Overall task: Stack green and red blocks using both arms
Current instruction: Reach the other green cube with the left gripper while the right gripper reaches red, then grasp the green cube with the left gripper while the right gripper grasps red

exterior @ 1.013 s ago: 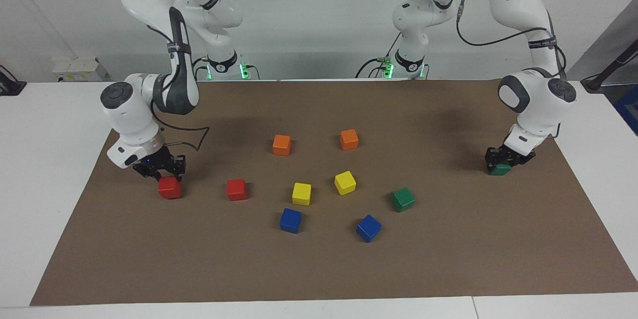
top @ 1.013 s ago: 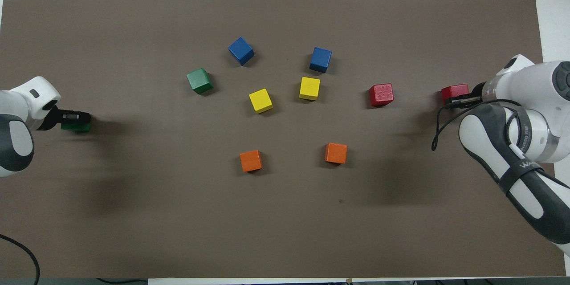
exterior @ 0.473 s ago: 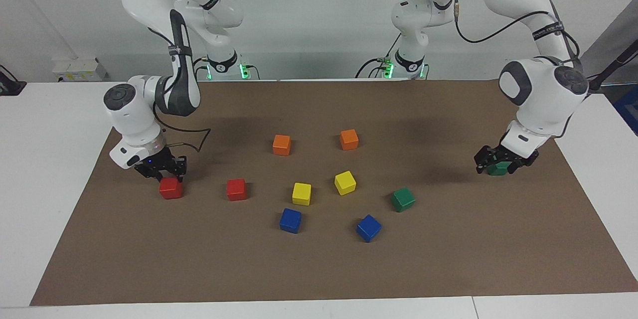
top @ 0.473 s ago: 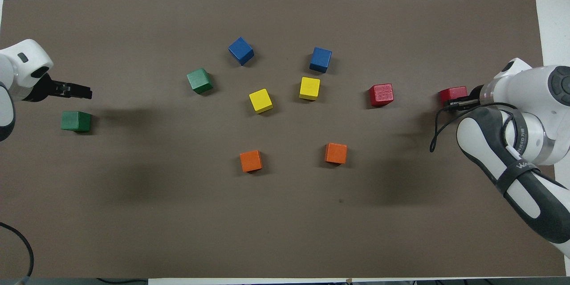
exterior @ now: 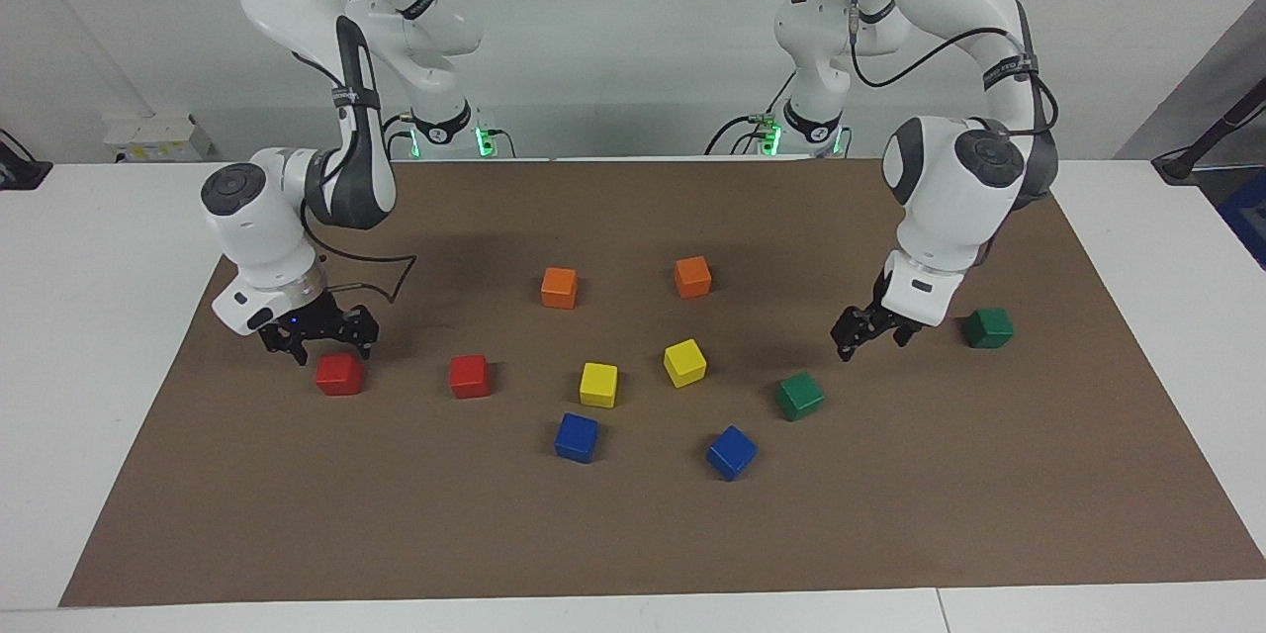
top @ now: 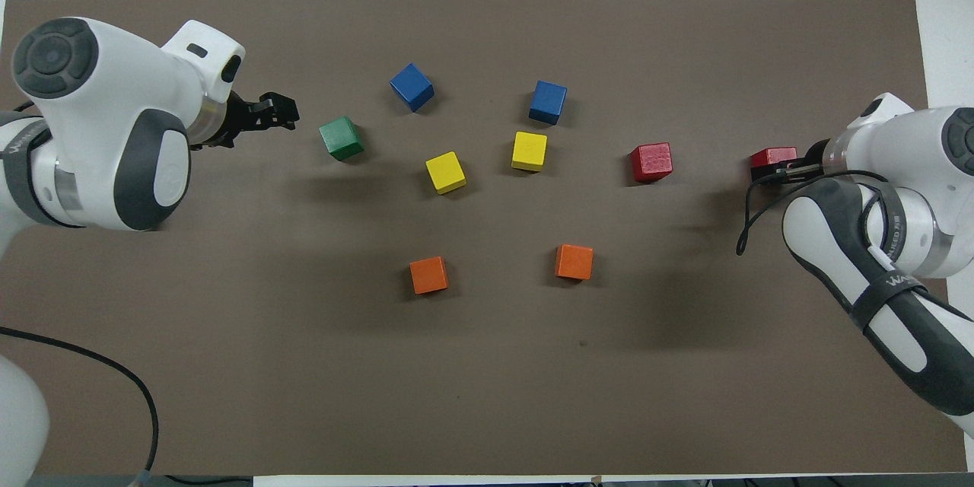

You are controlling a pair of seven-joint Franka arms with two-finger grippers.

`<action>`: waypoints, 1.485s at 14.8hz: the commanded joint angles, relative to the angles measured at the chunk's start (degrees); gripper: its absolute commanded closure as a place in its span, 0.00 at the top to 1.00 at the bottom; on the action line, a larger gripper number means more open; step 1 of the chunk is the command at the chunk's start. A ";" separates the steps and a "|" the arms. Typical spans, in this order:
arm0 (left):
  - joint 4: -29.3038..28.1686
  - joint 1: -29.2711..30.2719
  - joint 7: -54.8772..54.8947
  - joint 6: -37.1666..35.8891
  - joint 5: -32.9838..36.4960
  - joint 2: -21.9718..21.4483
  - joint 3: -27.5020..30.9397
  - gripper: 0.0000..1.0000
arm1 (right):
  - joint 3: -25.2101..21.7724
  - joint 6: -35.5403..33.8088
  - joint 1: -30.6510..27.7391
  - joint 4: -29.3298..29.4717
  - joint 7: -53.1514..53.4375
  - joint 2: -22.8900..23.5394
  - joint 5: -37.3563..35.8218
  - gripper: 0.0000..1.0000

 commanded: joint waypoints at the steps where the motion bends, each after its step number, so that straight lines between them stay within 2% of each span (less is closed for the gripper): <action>1: 6.31 -2.74 -5.83 -0.10 1.02 7.32 1.11 1.00 | 0.87 -10.80 4.11 10.34 9.51 0.31 0.25 1.00; 3: 6.23 -3.09 -8.89 1.83 2.60 9.00 1.11 1.00 | 0.87 -13.91 7.80 15.37 14.62 2.24 0.33 1.00; 6: 5.44 -3.27 -12.17 5.00 4.36 9.71 1.11 1.00 | 0.87 -10.68 12.99 14.34 17.11 3.22 0.16 1.00; 9: 4.83 -3.18 -13.83 6.93 4.36 10.58 1.11 1.00 | 0.87 -5.42 15.29 8.30 17.37 2.25 0.24 1.00; 11: 1.68 -3.44 -14.89 10.78 4.54 10.50 1.11 1.00 | 0.87 -0.32 15.29 3.46 17.20 1.37 0.16 1.00; 15: 0.61 -3.71 -14.90 12.47 4.54 10.50 1.19 1.00 | 0.78 2.77 15.20 -0.07 16.76 1.28 0.16 1.00; 16: 0.43 -3.71 -14.90 12.47 4.54 10.50 1.19 0.89 | 0.87 4.09 15.20 -1.03 16.76 1.28 0.16 1.00; 19: -0.53 -3.97 -14.90 12.39 5.50 10.41 1.19 0.00 | 0.87 5.86 15.20 -2.45 16.76 1.63 0.16 1.00; 22: -0.27 -4.06 -14.90 11.51 8.14 10.24 1.19 0.00 | 0.87 7.34 15.29 -2.63 17.02 2.51 0.16 1.00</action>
